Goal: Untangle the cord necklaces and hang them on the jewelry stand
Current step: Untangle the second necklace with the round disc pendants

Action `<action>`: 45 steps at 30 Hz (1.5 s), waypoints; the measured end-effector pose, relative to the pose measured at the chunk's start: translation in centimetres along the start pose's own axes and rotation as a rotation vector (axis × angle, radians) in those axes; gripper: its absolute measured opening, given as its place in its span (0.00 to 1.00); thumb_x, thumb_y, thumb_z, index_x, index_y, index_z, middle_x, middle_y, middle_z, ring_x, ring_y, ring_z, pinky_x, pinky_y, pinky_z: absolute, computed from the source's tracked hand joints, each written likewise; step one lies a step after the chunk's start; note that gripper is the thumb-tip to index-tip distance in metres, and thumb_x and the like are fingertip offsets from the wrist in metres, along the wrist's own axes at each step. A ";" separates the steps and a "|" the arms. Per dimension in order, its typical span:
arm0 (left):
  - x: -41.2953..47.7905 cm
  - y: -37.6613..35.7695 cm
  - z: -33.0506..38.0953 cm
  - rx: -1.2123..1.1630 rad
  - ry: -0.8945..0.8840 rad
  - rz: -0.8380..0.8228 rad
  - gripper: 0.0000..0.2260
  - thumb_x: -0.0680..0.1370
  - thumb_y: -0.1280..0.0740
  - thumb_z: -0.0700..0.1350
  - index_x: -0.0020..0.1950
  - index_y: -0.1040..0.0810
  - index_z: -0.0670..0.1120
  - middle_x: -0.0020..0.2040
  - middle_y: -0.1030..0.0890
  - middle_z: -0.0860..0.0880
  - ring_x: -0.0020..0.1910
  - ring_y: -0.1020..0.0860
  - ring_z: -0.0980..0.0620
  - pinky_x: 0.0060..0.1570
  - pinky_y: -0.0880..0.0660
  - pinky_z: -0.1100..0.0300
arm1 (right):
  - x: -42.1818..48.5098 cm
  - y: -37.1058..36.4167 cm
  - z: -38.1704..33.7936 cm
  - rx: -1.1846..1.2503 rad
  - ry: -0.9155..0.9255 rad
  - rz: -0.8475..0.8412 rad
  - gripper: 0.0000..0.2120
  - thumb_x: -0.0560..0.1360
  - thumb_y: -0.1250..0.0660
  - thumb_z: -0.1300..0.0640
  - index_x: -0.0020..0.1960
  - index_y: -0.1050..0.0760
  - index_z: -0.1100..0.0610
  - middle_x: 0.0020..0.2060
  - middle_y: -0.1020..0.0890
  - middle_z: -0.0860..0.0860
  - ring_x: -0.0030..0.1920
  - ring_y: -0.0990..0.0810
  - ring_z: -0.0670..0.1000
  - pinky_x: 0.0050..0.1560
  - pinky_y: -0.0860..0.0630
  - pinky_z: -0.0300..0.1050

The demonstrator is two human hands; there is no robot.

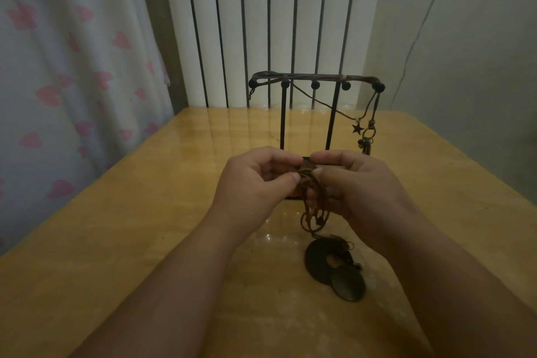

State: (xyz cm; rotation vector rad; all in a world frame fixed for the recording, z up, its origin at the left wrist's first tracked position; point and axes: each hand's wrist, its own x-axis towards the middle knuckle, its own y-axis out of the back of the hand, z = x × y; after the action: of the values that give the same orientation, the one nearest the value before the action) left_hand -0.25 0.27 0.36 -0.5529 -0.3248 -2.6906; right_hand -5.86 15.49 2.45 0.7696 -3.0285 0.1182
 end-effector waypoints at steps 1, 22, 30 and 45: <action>0.1 0.0 -0.1 -0.010 0.000 0.004 0.11 0.75 0.30 0.32 0.50 0.18 0.47 0.43 0.14 0.47 0.44 0.15 0.51 0.46 0.18 0.55 | 0.0 0.1 0.0 0.007 -0.003 -0.012 0.10 0.77 0.35 0.67 0.56 0.21 0.58 0.44 0.15 0.59 0.40 0.15 0.54 0.40 0.20 0.42; 0.6 0.2 -0.7 -0.374 0.032 -0.102 0.09 0.66 0.26 0.45 0.44 0.20 0.53 0.44 0.17 0.42 0.45 0.18 0.39 0.49 0.21 0.44 | 0.2 0.6 0.0 0.058 0.061 -0.069 0.12 0.76 0.35 0.66 0.57 0.22 0.56 0.42 0.14 0.57 0.38 0.16 0.52 0.37 0.21 0.40; 0.6 0.1 -0.4 -0.296 0.019 -0.057 0.12 0.69 0.30 0.37 0.41 0.18 0.55 0.44 0.16 0.47 0.46 0.17 0.46 0.46 0.21 0.56 | 0.9 0.4 -0.3 0.122 0.000 -0.122 0.16 0.78 0.44 0.71 0.56 0.21 0.59 0.38 0.16 0.59 0.40 0.16 0.55 0.39 0.21 0.45; 0.9 0.2 -0.6 -0.424 0.084 -0.062 0.08 0.72 0.34 0.40 0.43 0.18 0.52 0.47 0.17 0.40 0.45 0.18 0.42 0.43 0.22 0.53 | -0.1 0.1 -0.2 -0.080 0.122 -0.092 0.16 0.77 0.37 0.67 0.61 0.26 0.51 0.44 0.13 0.52 0.45 0.14 0.50 0.42 0.25 0.44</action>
State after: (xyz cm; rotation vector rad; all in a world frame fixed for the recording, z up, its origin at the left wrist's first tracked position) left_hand -1.11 -0.31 0.24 -0.5488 0.2643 -2.8434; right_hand -5.87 15.64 2.66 0.8597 -2.8593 0.0409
